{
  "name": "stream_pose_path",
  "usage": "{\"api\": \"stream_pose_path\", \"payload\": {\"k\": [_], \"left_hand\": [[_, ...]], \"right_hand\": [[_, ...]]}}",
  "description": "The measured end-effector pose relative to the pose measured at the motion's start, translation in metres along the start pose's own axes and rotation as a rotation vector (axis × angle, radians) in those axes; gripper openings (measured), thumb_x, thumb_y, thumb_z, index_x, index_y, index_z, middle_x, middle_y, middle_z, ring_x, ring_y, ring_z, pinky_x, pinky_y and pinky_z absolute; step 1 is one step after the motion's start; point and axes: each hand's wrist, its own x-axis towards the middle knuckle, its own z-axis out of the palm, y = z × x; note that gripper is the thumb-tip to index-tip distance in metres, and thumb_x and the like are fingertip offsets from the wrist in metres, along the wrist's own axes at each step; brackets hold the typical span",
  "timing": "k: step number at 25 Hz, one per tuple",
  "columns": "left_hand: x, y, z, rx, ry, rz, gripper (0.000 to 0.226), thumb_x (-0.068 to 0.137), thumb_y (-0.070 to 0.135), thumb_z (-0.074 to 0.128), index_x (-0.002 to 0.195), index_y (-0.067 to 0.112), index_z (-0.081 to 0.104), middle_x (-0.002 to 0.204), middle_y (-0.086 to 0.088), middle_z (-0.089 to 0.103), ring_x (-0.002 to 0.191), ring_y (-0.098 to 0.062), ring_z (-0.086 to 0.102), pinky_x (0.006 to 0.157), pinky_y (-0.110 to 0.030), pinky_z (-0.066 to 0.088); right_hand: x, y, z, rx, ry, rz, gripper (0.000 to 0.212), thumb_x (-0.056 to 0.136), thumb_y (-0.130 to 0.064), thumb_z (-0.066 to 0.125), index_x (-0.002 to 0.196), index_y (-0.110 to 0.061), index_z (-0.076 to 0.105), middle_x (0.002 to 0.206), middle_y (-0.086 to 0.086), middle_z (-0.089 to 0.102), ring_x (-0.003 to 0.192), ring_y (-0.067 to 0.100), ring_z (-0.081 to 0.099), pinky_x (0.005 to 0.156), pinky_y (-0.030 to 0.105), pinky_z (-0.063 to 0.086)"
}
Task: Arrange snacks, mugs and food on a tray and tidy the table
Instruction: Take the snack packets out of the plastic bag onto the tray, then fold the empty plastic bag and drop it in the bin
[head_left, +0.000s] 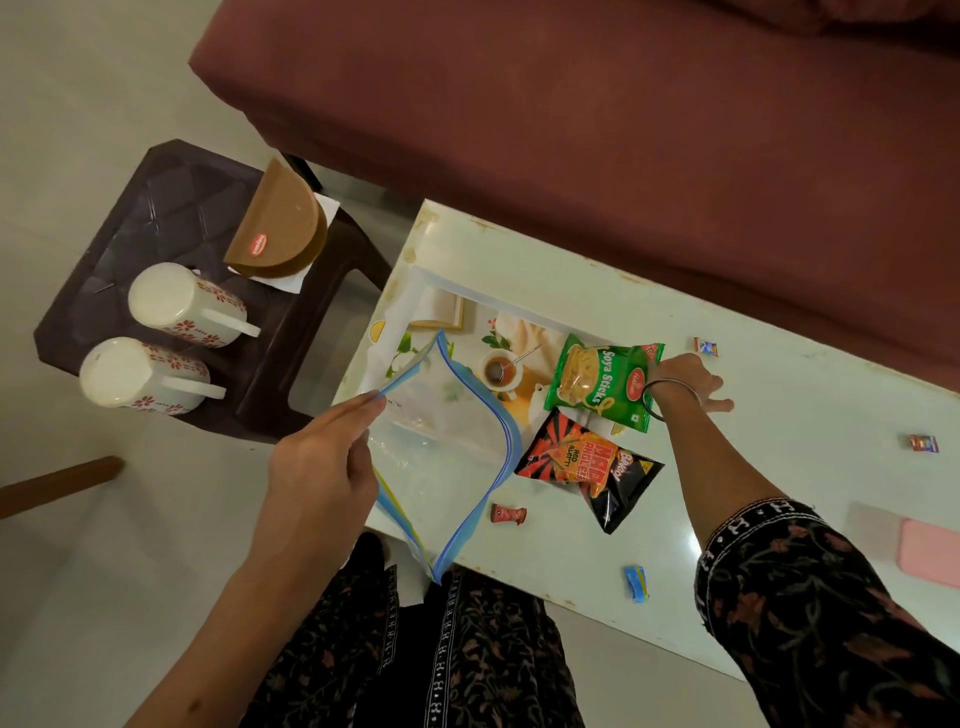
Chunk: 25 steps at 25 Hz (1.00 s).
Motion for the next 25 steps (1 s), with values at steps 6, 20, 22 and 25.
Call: {"api": "stream_pose_path", "payload": {"k": [6, 20, 22, 25], "left_hand": [[0.002, 0.006, -0.005, -0.027, -0.008, -0.005, 0.035, 0.080, -0.013, 0.056, 0.111, -0.001, 0.063, 0.114, -0.015, 0.067, 0.099, -0.024, 0.065, 0.088, -0.034, 0.049], [-0.007, 0.011, 0.000, -0.825, -0.036, -0.313, 0.049, 0.084, -0.018, 0.037, 0.069, 0.016, 0.069, 0.063, 0.003, 0.068, 0.060, -0.004, 0.064, 0.059, -0.010, 0.049], [-0.015, 0.003, 0.008, -1.025, -0.058, -0.414, 0.046, 0.085, -0.016, 0.039, 0.066, 0.012, 0.070, 0.059, 0.003, 0.071, 0.060, -0.006, 0.065, 0.060, -0.015, 0.053], [-0.029, -0.003, 0.017, -1.148, -0.127, -0.532, 0.035, 0.083, -0.001, 0.054, 0.057, 0.014, 0.072, 0.054, 0.002, 0.067, 0.059, -0.011, 0.062, 0.058, -0.018, 0.053]], "right_hand": [[-0.008, 0.017, -0.002, 0.116, 0.012, -0.032, 0.034, 0.086, -0.034, 0.058, 0.117, -0.020, 0.056, 0.128, 0.011, 0.053, 0.126, 0.030, 0.038, 0.105, 0.051, 0.020], [-0.183, 0.048, 0.029, 1.083, -1.149, 0.060, 0.068, 0.085, -0.064, 0.037, 0.127, -0.013, 0.052, 0.120, 0.012, 0.056, 0.116, 0.032, 0.049, 0.096, 0.053, 0.040], [-0.196, 0.051, 0.020, 1.215, -1.414, 0.019, 0.084, 0.066, -0.073, 0.051, 0.132, -0.020, 0.047, 0.128, 0.009, 0.053, 0.124, 0.036, 0.045, 0.090, 0.061, 0.037], [-0.220, 0.048, 0.000, 1.268, -1.558, -0.190, 0.088, 0.048, -0.063, 0.078, 0.123, -0.024, 0.056, 0.117, 0.006, 0.057, 0.109, 0.033, 0.060, 0.081, 0.064, 0.046]]}}
